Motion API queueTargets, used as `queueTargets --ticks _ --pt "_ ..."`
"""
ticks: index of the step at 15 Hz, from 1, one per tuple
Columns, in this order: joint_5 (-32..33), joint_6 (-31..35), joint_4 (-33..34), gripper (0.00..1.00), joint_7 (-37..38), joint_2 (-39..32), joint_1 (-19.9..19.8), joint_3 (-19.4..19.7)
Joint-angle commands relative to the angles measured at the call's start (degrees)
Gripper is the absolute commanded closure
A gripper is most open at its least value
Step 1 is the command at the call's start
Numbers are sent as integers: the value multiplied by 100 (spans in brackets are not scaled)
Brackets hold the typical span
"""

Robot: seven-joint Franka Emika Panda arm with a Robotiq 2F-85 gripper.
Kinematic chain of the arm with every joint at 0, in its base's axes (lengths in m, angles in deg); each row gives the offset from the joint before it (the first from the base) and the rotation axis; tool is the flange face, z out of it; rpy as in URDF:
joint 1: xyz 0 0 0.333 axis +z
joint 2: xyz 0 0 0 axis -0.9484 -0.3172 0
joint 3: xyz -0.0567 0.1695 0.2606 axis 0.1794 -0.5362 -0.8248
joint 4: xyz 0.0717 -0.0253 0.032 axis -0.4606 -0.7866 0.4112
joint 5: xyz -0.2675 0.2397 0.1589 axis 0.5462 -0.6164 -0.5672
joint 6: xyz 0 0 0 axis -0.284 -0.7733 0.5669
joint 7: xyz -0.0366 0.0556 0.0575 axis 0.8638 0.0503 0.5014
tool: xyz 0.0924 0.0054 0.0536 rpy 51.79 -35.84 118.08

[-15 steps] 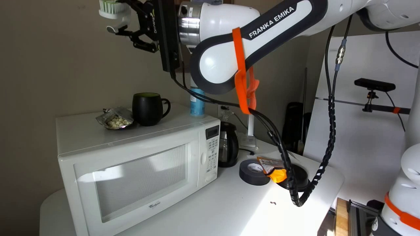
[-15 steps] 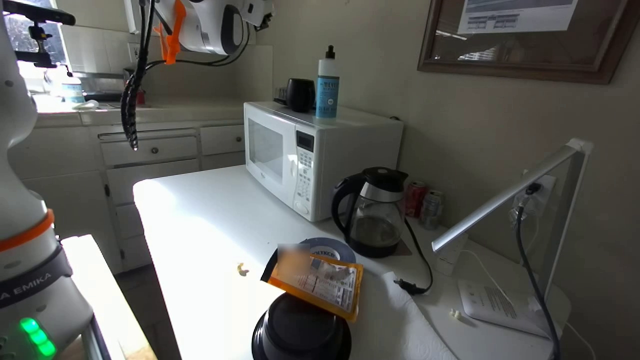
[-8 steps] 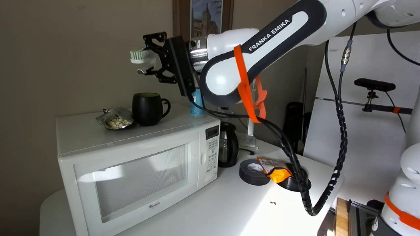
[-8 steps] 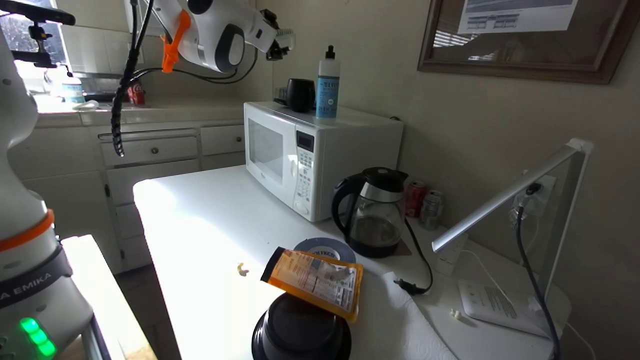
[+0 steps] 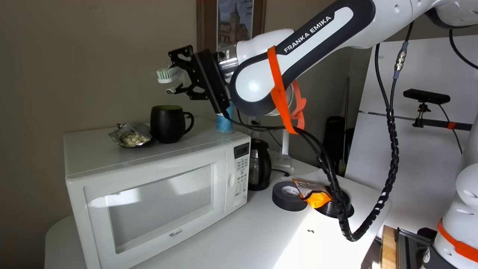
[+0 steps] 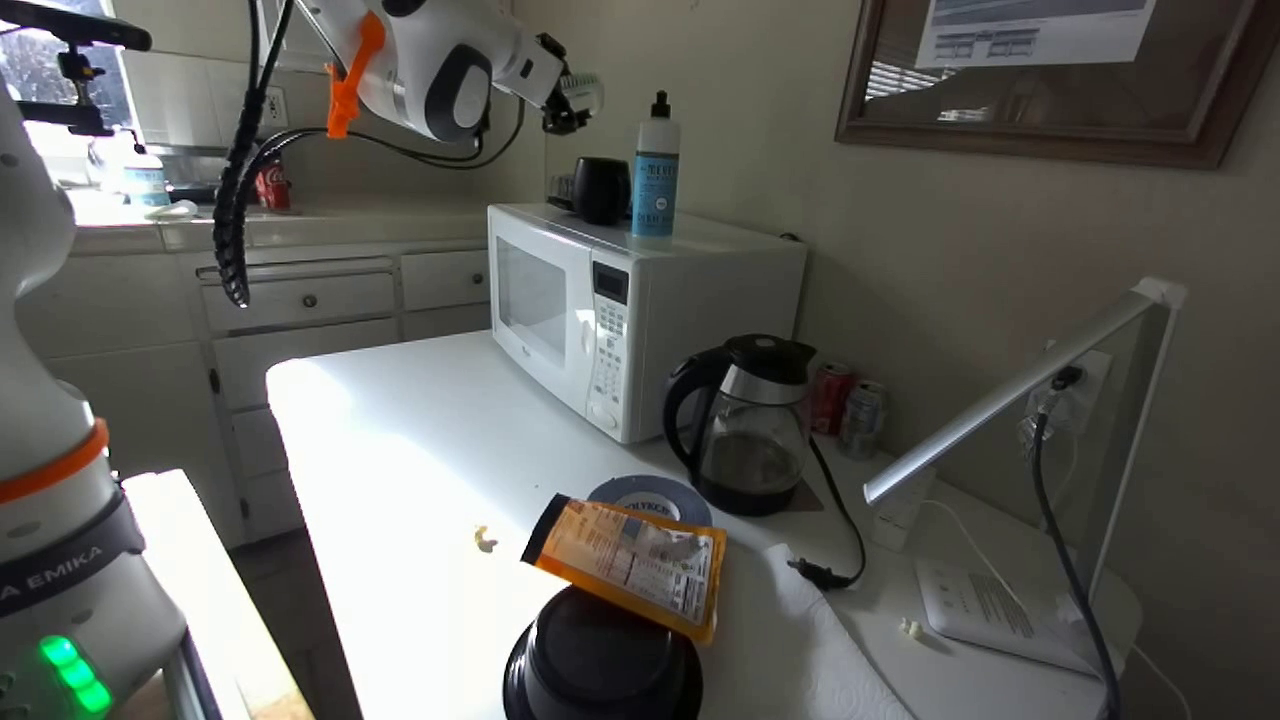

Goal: Put the brush in the mug.

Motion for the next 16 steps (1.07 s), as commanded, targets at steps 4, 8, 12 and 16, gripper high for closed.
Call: queueTargets --ticks 4,8,12,16 --pt "-237 -1741 -343 63 -1399 1108 261 732" --pt "381 -2862 -243 63 -1764 1516 -86 655" --pt "954 -4022 150 63 -2226 1666 45 731" --pt "898 -5328 560 63 -3216 1792 321 939"
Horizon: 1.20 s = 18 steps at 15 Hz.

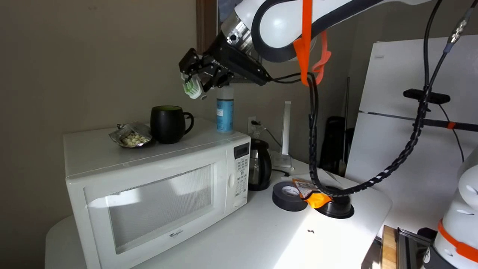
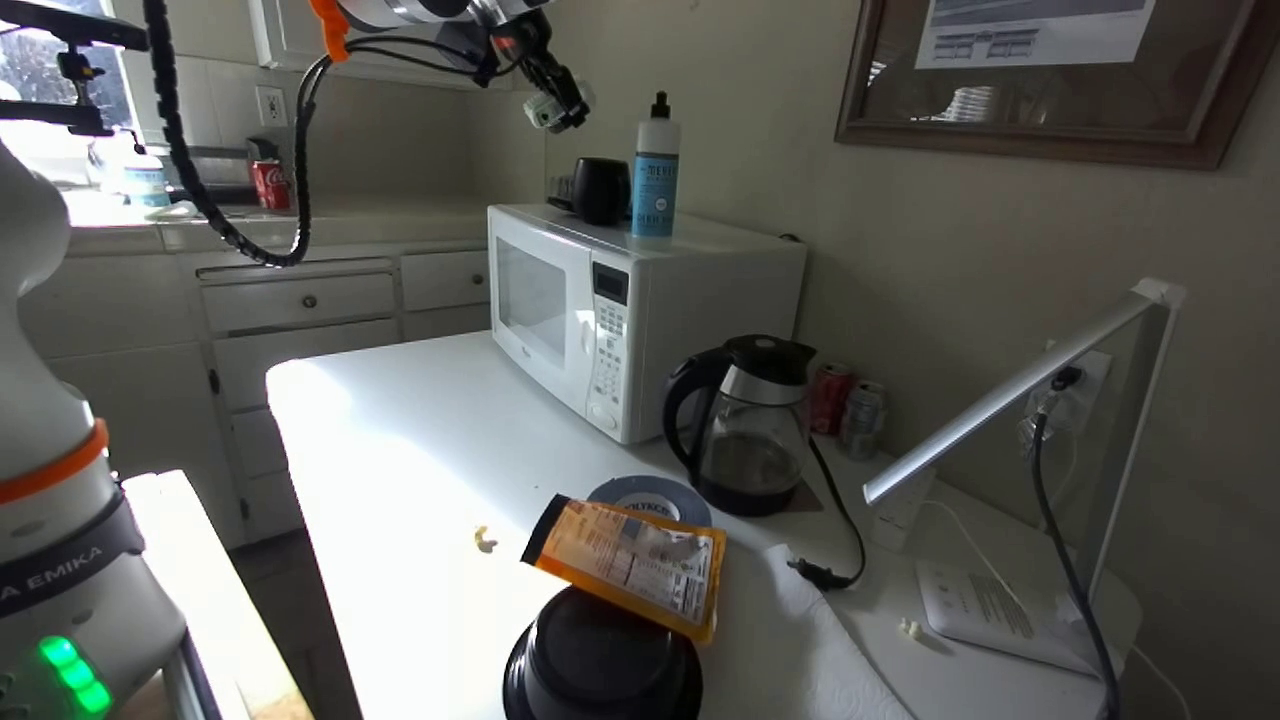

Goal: Put the brush in the mug.

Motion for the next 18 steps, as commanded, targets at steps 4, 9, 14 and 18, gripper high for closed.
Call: queueTargets --ticks 4,9,14,18 --pt "1079 -869 513 63 -512 -140 503 627" --pt "2059 -64 856 63 344 -650 -265 -123" --pt "2782 221 1198 63 1204 -1226 -353 -317" --pt "3144 189 1427 63 1583 -1643 -249 -304"
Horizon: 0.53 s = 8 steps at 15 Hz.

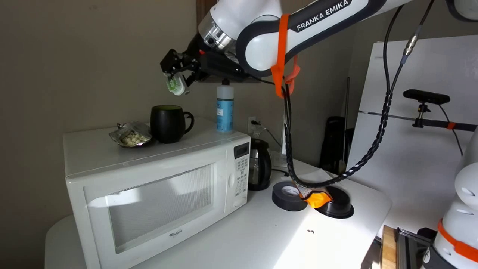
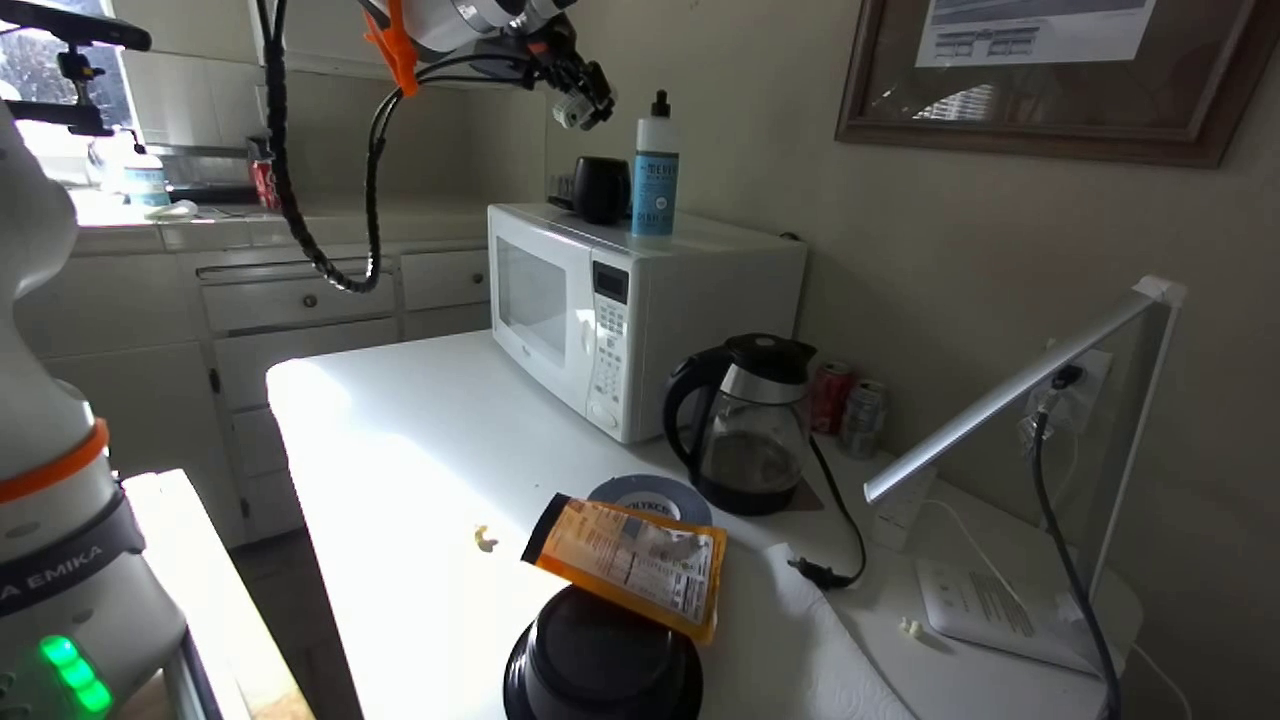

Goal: Put the brush in the mug.

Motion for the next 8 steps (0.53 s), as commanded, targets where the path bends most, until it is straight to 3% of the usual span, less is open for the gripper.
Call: queueTargets --ticks 1,8 --pt "533 122 314 63 512 -490 38 -43" --pt "1771 -40 827 63 1556 -1054 226 107"
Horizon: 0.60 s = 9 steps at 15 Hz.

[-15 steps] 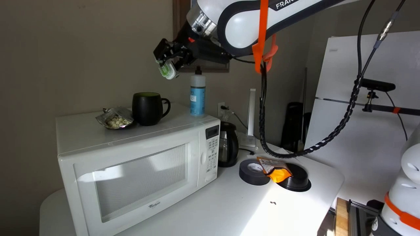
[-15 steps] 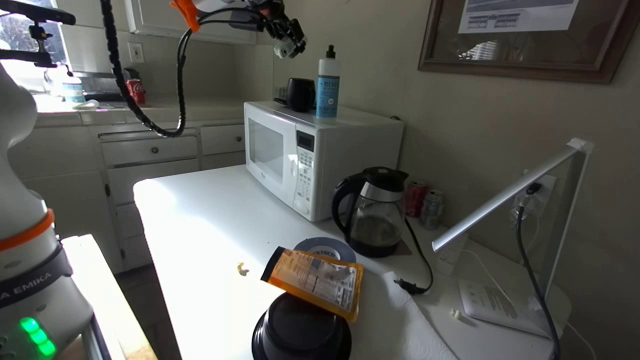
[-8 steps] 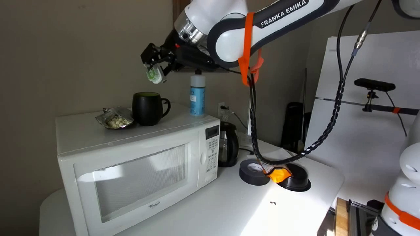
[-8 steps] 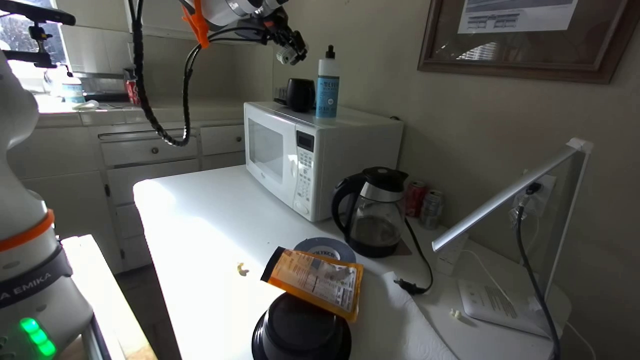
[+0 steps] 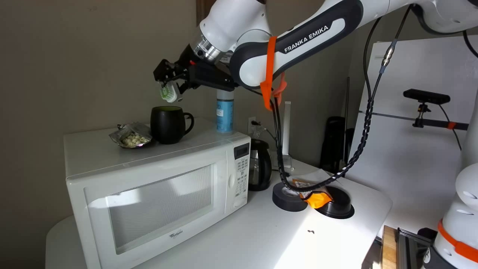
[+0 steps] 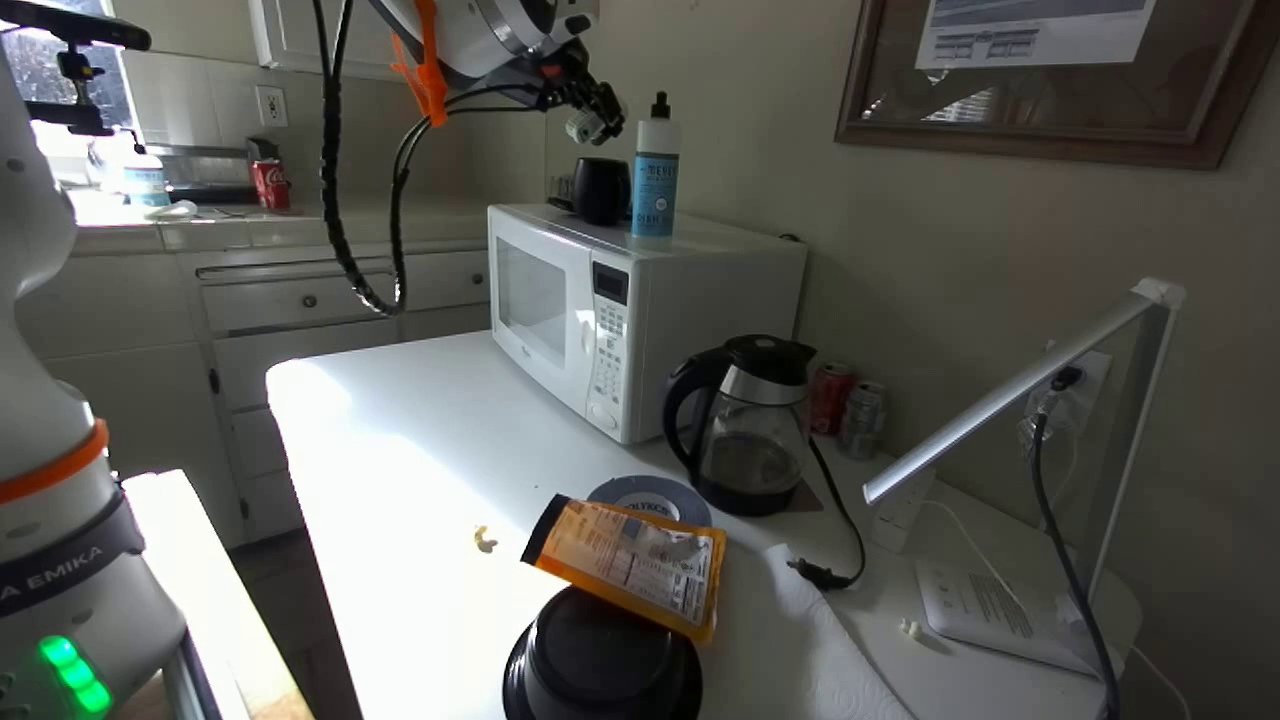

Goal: Put the brush in the mug.

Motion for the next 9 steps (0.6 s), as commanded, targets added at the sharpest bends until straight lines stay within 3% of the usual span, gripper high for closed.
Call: queueTargets --ticks 1,9 --pt "532 -80 387 63 487 -400 204 82" --pt "810 -161 727 63 749 -822 416 137"
